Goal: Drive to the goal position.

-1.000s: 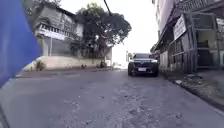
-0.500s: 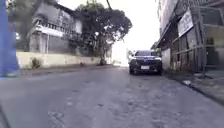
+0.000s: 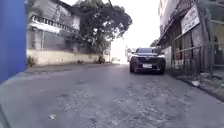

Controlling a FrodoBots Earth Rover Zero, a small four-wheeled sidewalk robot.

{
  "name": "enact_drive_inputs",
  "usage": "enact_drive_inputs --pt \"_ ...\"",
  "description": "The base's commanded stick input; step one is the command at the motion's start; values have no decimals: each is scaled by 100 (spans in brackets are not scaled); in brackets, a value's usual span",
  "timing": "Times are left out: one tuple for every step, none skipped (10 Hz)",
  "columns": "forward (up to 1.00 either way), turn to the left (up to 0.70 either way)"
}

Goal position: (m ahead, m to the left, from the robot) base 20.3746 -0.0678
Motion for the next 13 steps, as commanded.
enact_drive_inputs --pt "96 -39" --pt "96 -39" --pt "96 -39" --pt "96 -31" --pt "96 -13" --pt "96 -1" --pt "97 -1" --pt "98 -1" --pt "99 -1" --pt "100 -1" --pt "100 -1" --pt "100 -1" --pt "100 -1"
